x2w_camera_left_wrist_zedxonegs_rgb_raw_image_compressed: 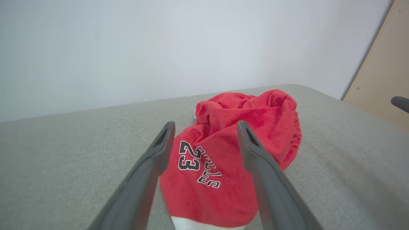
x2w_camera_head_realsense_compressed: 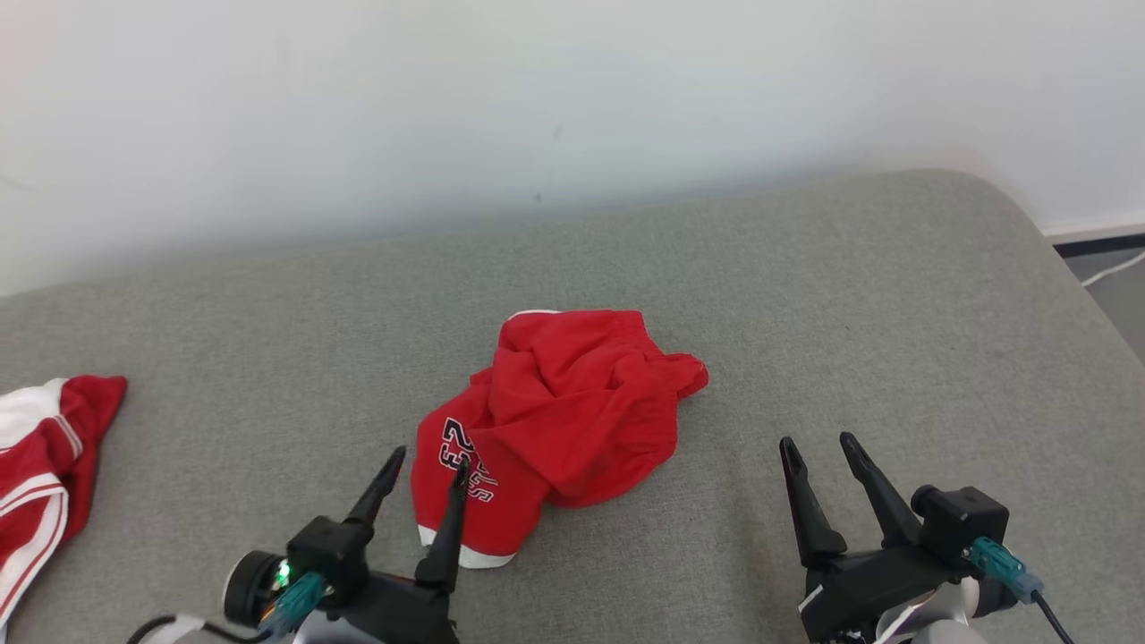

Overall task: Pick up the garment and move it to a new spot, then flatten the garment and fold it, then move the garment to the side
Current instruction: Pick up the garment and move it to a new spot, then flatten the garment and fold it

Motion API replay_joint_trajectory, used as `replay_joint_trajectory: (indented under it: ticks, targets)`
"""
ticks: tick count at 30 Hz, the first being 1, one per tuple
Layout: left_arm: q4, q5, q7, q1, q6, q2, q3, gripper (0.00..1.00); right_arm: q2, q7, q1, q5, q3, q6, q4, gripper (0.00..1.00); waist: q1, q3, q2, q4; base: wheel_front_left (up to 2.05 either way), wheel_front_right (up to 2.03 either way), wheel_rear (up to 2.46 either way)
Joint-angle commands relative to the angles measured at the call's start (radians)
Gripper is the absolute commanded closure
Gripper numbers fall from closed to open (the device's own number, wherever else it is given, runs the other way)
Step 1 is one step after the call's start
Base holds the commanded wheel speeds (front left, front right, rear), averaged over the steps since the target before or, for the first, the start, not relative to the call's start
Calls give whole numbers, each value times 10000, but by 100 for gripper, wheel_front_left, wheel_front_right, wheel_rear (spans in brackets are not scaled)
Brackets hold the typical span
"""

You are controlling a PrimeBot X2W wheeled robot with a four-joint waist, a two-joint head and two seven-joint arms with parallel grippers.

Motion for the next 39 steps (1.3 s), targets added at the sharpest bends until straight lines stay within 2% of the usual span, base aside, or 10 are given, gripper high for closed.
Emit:
replay_joint_trajectory:
  ticks: [1,12,15,23,29,39]
  targets:
    - [-177,26,-59,310,94,64,106,0,-3,-3,173,-50,-15,4,-8,0,1,-170,0,179,0,0,0]
    - [-2123,768,-55,1921,1190,857,1818,0,-114,78,319,-27,-246,4,-51,0,1,-194,0,696,0,0,0]
    - [-2452,823,-54,2430,1447,885,2316,0,-117,164,358,-21,-251,6,17,0,1,-171,0,839,0,0,0]
    - [-2814,908,-54,2847,1306,820,2809,0,-202,356,311,22,-296,4,100,0,1,-150,0,1237,0,0,0]
    - [-2854,1005,-55,2877,1177,618,2913,0,-350,688,2,230,57,4,344,0,1,-96,0,1496,0,0,0]
    - [-2773,1151,-55,2556,848,301,3003,0,-868,1123,-1335,992,1062,4,2101,0,1,242,0,2172,0,0,0]
